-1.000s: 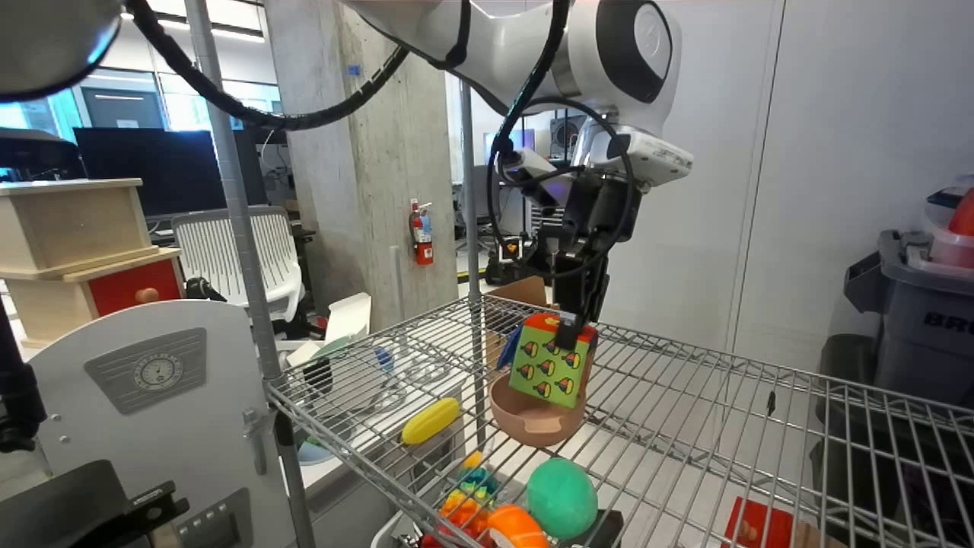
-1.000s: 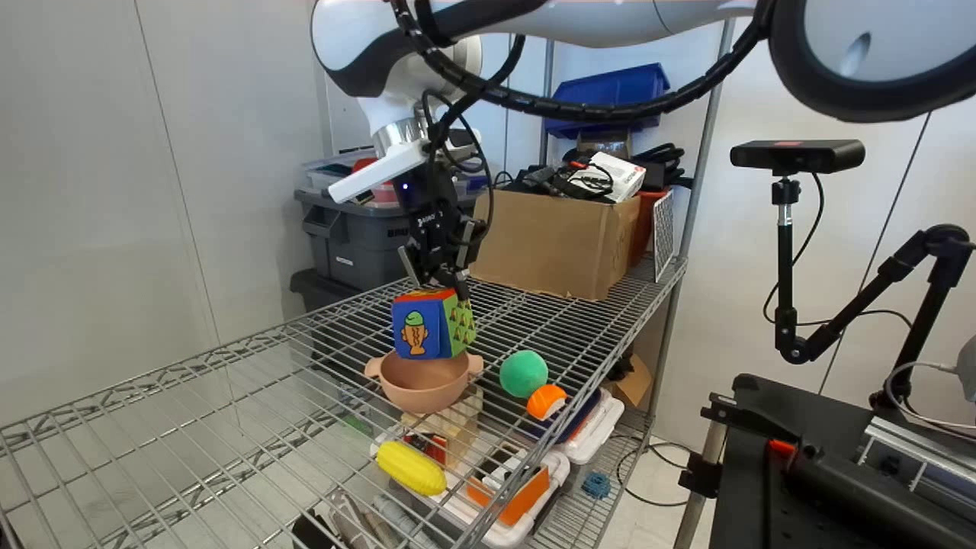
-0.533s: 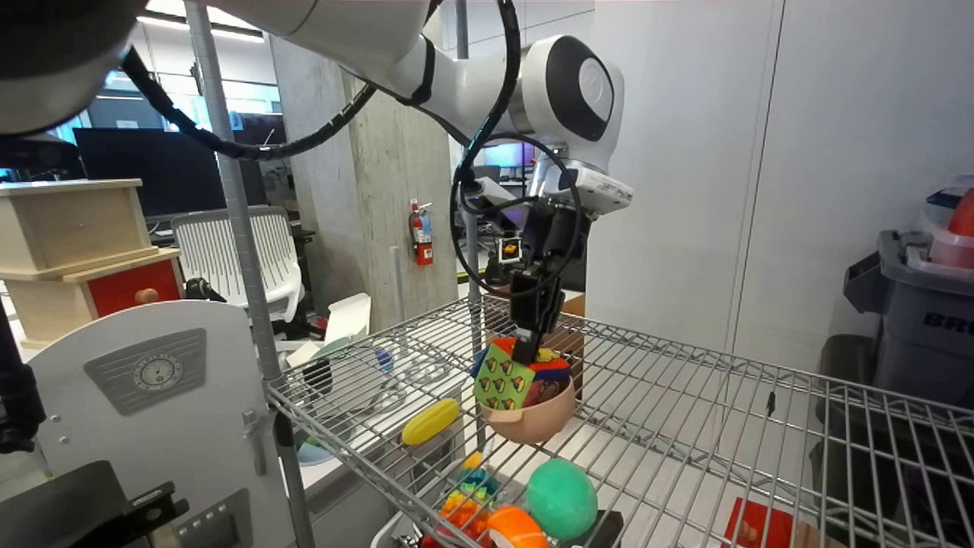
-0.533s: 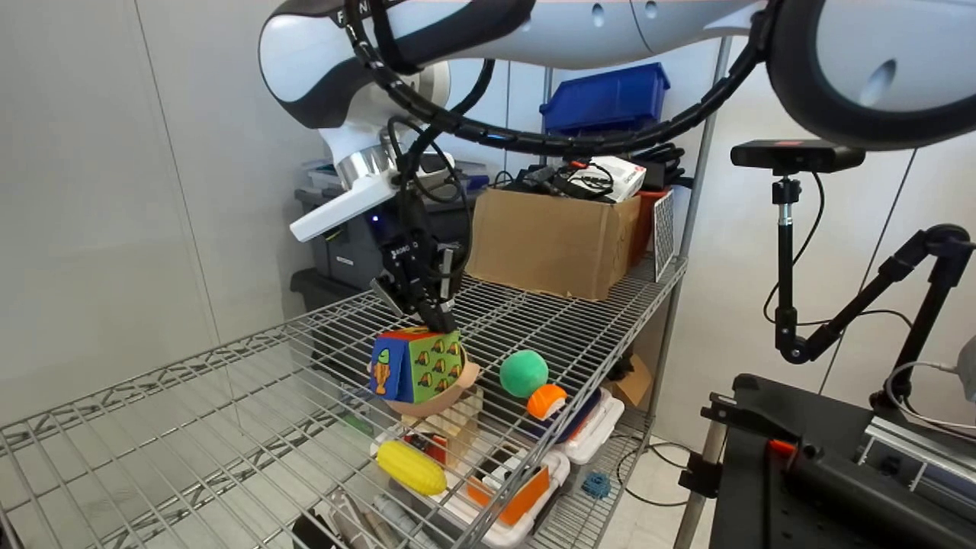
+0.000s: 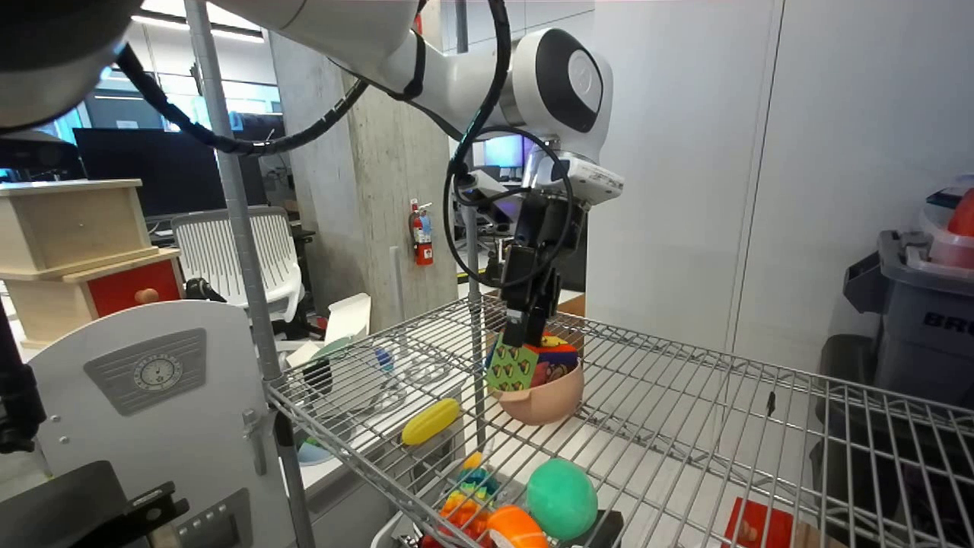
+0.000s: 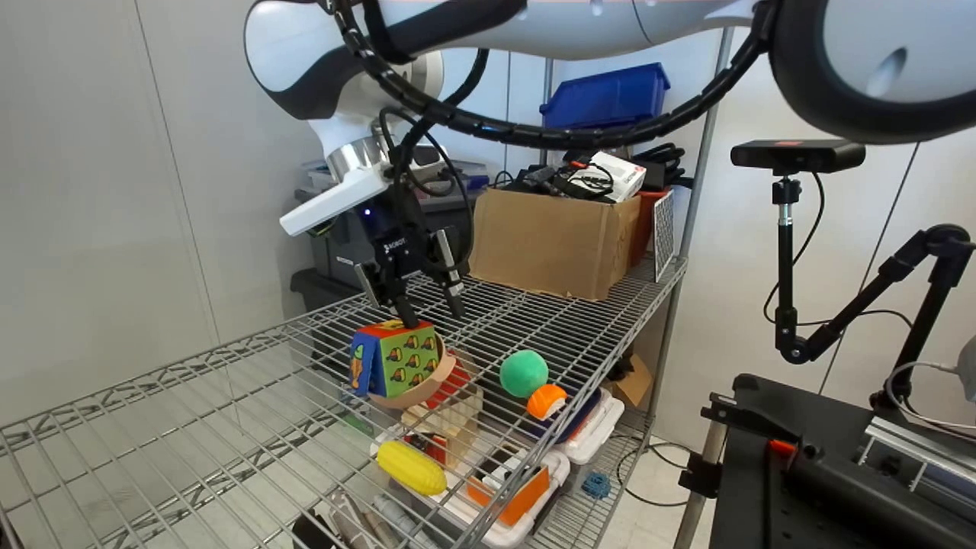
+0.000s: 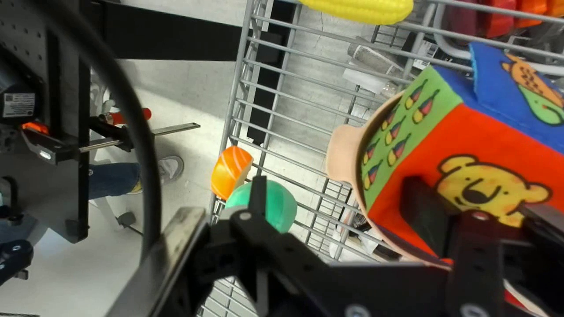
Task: Put the cube-shaped object into the pot
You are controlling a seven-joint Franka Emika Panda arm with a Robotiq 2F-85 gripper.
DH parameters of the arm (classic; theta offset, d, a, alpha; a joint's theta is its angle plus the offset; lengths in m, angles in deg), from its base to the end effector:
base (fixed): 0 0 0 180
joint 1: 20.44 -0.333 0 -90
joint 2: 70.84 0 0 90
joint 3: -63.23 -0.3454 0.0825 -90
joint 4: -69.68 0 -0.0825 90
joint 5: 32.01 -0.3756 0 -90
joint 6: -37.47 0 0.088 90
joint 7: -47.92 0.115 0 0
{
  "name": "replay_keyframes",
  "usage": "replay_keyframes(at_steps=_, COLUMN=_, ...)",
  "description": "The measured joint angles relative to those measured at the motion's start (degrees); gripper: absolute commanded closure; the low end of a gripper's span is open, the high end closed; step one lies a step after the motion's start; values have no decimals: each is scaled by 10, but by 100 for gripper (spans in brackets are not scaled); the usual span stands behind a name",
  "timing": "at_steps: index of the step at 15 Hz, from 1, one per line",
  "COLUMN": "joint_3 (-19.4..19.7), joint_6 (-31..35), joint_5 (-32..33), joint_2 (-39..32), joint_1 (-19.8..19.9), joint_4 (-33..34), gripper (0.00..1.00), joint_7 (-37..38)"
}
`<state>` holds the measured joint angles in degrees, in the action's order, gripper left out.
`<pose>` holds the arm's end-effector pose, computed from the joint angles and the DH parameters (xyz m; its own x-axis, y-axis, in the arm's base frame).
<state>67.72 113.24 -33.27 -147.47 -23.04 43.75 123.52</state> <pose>0.7664 0.0129 0.1899 0.2439 -0.9680 -0.0587 -0.8598 -0.2438 0.4487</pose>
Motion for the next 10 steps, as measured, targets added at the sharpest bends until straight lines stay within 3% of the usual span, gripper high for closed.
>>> replay_keyframes(at_steps=10, joint_3=0, joint_6=3, joint_5=0, joint_2=22, joint_1=-8, joint_4=1, gripper=0, joint_7=-18)
